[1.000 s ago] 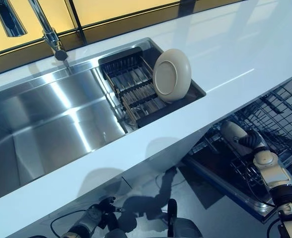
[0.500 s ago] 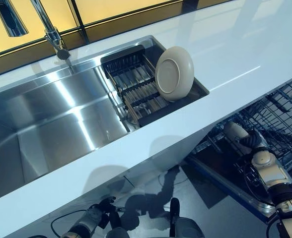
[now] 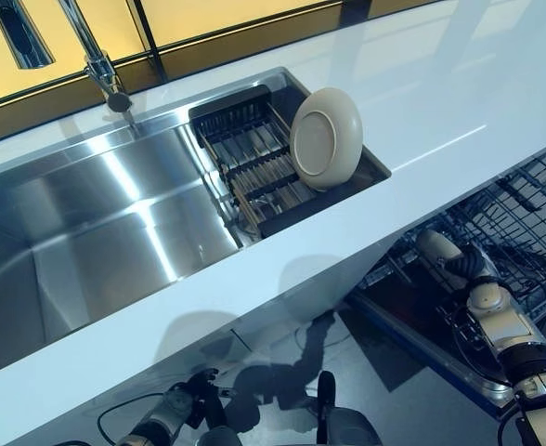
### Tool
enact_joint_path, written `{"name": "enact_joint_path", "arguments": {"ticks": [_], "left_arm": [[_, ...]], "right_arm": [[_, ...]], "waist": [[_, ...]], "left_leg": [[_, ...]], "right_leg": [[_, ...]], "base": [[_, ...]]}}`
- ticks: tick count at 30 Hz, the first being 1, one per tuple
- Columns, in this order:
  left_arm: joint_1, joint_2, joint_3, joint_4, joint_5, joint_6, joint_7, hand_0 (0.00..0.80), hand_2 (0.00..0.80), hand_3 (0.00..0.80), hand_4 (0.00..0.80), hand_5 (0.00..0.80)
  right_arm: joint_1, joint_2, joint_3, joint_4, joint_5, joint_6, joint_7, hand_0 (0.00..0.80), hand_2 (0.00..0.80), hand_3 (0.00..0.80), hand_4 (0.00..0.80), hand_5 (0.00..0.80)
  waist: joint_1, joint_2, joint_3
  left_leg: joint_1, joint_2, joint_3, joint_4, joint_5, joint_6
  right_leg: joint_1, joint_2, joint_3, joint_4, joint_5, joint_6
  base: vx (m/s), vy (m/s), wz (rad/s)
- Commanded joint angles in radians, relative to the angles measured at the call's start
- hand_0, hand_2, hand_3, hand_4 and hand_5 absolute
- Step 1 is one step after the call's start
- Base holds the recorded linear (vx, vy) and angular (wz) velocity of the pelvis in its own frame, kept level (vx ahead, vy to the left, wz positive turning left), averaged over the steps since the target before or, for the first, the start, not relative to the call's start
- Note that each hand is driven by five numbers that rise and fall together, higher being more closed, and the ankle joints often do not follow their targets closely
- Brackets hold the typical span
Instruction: Take plates into dishwasher
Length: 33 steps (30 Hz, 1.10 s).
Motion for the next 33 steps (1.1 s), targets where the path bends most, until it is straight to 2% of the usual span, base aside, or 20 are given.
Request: {"name": "enact_joint_path", "arguments": {"ticks": [1, 10, 16, 24, 33], "left_arm": [[-0.092, 0.017, -0.025, 0.048, 0.0, -0.005, 0.007, 0.0, 0.0, 0.0, 0.0, 0.0], [-0.101, 0.017, -0.035, 0.058, 0.001, -0.001, 0.009, 0.0, 0.0, 0.0, 0.0, 0.0], [-0.108, 0.025, -0.043, 0.063, 0.001, -0.005, 0.013, 0.0, 0.0, 0.0, 0.0, 0.0], [-0.119, 0.026, -0.046, 0.066, -0.015, -0.018, 0.001, 0.0, 0.0, 0.0, 0.0, 0.0], [-0.124, 0.012, -0.058, 0.049, -0.026, -0.017, 0.01, 0.0, 0.0, 0.0, 0.0, 0.0]], "right_arm": [[-0.012, 0.21, 0.13, 0.033, 0.098, -0.002, 0.109, 0.8, 0.8, 0.8, 0.8, 0.8], [-0.038, 0.214, 0.147, 0.105, 0.095, 0.004, 0.13, 0.8, 0.8, 0.8, 0.8, 0.8], [-0.062, 0.22, 0.154, 0.169, 0.107, -0.011, 0.114, 0.8, 0.8, 0.8, 0.8, 0.8], [-0.096, 0.217, 0.169, 0.177, 0.104, -0.004, 0.129, 0.8, 0.8, 0.8, 0.8, 0.8], [-0.093, 0.218, 0.169, 0.198, 0.112, -0.012, 0.14, 0.8, 0.8, 0.8, 0.8, 0.8]], "waist": [[0.03, -0.068, 0.047], [0.042, -0.066, 0.044], [0.05, -0.051, 0.051], [0.041, -0.032, 0.061], [0.04, -0.028, 0.061]], "left_leg": [[0.0, -0.026, -0.019, 0.006, -0.007, 0.007], [0.003, -0.027, -0.025, 0.007, -0.008, 0.009], [-0.004, -0.031, -0.039, 0.008, -0.005, 0.009], [-0.014, -0.038, -0.047, 0.007, -0.001, 0.006], [-0.018, -0.041, -0.04, 0.008, 0.001, 0.005]], "right_leg": [[0.005, -0.024, 0.017, 0.037, -0.035, -0.008], [0.013, -0.027, 0.013, 0.037, -0.035, -0.008], [0.008, -0.031, 0.006, 0.043, -0.036, -0.01], [-0.008, -0.03, 0.014, 0.048, -0.038, -0.015], [-0.01, -0.037, 0.013, 0.046, -0.036, -0.016]], "base": [[0.0, 0.0, 0.0], [0.0, -0.003, 0.0], [-0.009, -0.037, 0.04], [-0.011, -0.002, 0.02], [0.0, 0.0, 0.0]]}}
